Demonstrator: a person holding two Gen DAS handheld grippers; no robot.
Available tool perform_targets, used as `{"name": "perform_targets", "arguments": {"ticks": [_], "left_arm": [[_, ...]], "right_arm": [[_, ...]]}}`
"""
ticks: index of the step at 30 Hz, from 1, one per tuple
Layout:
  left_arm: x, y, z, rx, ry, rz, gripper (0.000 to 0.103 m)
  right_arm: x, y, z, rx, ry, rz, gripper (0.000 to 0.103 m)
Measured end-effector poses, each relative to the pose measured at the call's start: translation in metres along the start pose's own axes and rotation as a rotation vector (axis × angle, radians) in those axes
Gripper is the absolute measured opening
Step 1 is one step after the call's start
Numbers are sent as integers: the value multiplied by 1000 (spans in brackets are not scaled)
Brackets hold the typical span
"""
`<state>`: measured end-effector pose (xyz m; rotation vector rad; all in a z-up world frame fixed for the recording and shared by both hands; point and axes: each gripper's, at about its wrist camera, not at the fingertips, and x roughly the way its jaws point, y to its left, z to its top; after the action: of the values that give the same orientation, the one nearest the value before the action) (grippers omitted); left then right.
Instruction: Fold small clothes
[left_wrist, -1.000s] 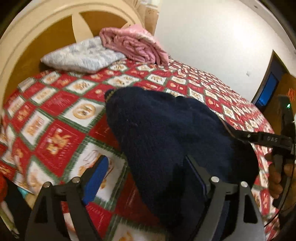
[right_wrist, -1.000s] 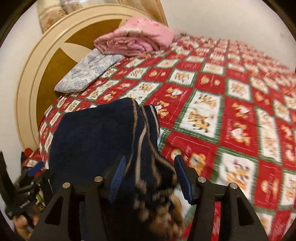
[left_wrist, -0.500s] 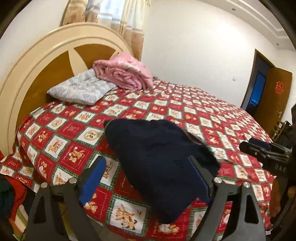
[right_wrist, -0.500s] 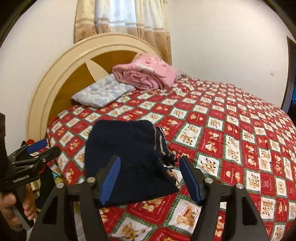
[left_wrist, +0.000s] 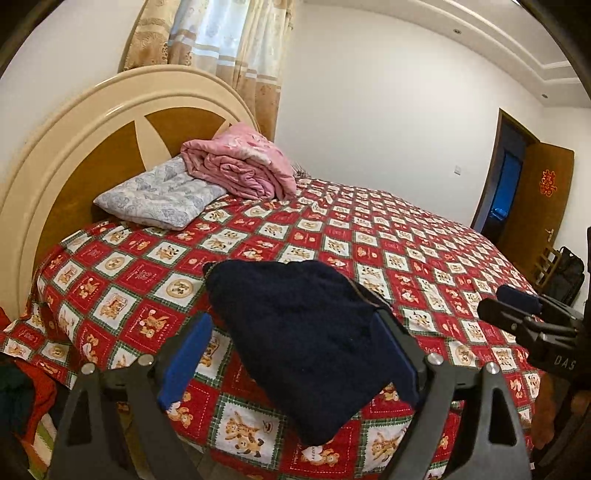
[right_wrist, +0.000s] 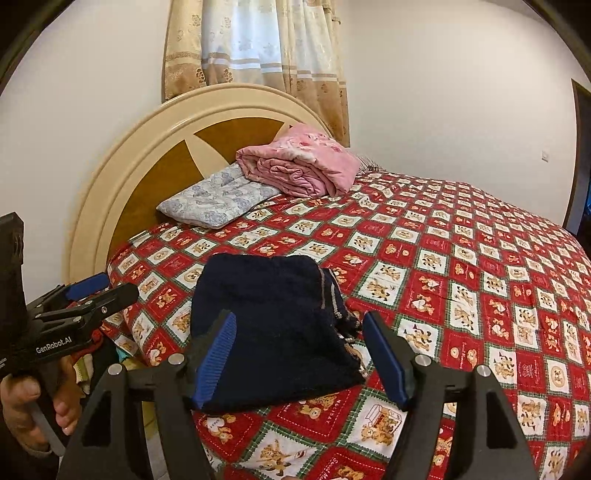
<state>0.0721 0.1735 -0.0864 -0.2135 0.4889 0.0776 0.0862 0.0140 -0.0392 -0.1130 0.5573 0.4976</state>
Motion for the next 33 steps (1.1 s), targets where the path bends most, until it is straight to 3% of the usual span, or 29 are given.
{"name": "perform_targets", "arguments": {"ticks": [14,25,33], "left_arm": [[-5,-10,-1,27,-11,0,90],[-7,-12,0,20,-7,-10,102],[-13,-18,2,36,-30,-8,103]], "right_arm": [[-9,0,-3,10,-19,3,72],[-14,6,-3,-2,-38,-10,72],[-31,10,-2,-15,-117,-37,72]]}}
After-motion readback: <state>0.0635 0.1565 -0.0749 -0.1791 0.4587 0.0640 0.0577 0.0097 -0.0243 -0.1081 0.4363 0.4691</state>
